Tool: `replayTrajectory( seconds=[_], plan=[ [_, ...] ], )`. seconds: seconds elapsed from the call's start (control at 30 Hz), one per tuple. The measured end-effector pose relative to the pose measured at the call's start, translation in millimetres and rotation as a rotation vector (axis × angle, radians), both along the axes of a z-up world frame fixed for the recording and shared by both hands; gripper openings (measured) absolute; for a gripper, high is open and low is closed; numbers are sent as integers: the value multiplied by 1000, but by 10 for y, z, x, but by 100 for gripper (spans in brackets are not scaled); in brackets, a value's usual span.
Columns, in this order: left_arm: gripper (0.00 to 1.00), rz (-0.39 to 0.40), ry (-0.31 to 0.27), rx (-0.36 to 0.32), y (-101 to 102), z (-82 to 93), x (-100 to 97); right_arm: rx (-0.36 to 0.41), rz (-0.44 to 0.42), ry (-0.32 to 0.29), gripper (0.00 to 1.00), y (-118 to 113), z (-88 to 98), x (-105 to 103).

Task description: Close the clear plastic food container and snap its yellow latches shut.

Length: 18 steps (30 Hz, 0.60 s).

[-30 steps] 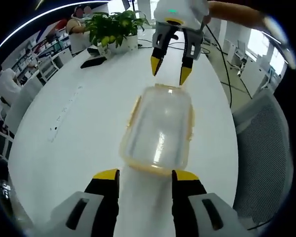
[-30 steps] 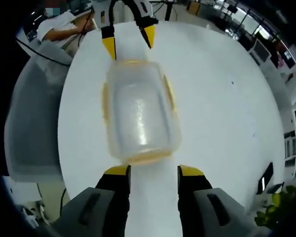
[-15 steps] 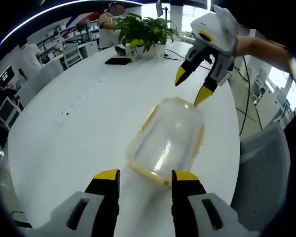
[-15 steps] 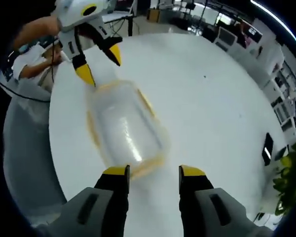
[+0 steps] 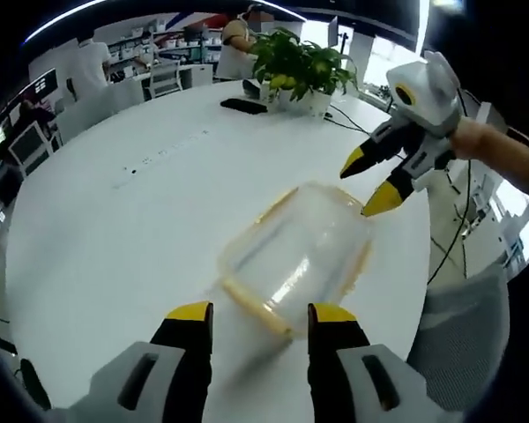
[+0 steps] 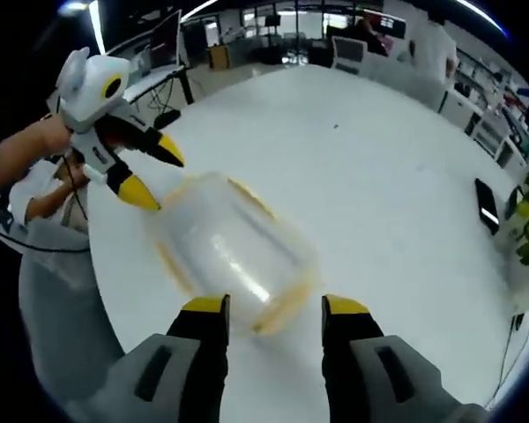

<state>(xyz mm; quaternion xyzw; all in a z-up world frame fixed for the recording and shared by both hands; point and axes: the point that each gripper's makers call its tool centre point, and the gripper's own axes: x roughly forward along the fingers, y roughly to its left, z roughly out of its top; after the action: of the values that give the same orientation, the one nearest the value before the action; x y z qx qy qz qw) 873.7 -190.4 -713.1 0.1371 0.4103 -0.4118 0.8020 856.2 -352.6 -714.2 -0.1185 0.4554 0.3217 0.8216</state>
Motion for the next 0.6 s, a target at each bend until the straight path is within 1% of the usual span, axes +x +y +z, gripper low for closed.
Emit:
replayTrajectory(
  seconds=[0.07, 0.2, 0.37, 0.43, 0.6],
  plan=[
    [37, 12, 21, -18, -20, -28, -18, 15, -12, 13, 39, 18, -33, -22],
    [37, 24, 49, -43, -65, -65, -33, 69, -41, 63, 39, 75, -80, -77],
    [37, 35, 74, -61, -112, -95, -44, 81, -59, 69, 39, 83, -88, -67],
    [37, 46, 95, -75, -135, -107, -53, 84, -60, 69, 39, 94, -89, -53],
    [37, 53, 106, -83, -161, -117, -58, 94, -72, 81, 42, 115, -100, -36]
  ],
)
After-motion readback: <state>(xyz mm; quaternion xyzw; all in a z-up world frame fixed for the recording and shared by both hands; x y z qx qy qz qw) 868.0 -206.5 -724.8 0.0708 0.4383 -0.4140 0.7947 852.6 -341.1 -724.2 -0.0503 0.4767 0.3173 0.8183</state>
